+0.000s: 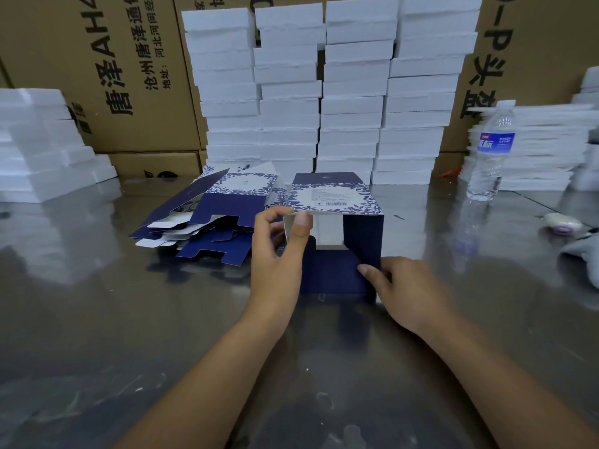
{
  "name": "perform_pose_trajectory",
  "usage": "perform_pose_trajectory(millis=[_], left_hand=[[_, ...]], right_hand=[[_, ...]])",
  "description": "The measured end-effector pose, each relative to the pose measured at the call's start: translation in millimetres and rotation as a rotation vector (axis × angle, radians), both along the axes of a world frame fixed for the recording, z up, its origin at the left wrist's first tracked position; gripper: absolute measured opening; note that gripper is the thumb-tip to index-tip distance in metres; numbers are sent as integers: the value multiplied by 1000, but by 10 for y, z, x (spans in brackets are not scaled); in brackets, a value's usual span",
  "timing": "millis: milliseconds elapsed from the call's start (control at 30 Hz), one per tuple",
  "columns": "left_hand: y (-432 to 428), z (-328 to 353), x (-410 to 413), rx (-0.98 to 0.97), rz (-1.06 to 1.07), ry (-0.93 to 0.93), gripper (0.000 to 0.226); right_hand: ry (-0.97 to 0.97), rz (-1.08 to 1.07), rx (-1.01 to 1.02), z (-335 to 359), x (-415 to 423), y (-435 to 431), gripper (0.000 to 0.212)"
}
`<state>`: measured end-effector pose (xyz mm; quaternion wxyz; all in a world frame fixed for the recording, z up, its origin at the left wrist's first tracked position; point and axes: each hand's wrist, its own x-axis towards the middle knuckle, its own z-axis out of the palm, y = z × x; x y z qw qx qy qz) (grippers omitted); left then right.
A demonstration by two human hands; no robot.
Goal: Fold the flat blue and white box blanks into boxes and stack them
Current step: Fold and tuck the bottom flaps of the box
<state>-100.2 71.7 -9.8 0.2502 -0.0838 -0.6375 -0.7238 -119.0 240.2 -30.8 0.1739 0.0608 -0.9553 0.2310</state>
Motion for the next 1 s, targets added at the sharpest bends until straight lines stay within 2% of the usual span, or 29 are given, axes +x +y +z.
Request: perform_pose_trajectory(millis=[167, 300, 400, 633, 800, 1000], left_hand=[[-17, 23, -1, 10, 11, -22, 48], [-28, 22, 1, 16, 19, -31, 44], [-39, 27, -3, 30, 40, -37, 36], [-63, 51, -7, 22, 131, 3, 32], [-97, 29, -54, 36, 207, -11, 17], [-93, 36, -57, 46, 229, -51, 22]], right_hand=[[-70, 13, 171, 8, 33, 31, 32], [-54, 31, 105, 13, 41, 35, 27], [-28, 55, 48, 4, 35, 25, 33], [-9, 49, 98, 5, 59, -19, 37], [-34, 40, 124, 40, 65, -12, 35], [-38, 14, 137, 39, 58, -10, 34]])
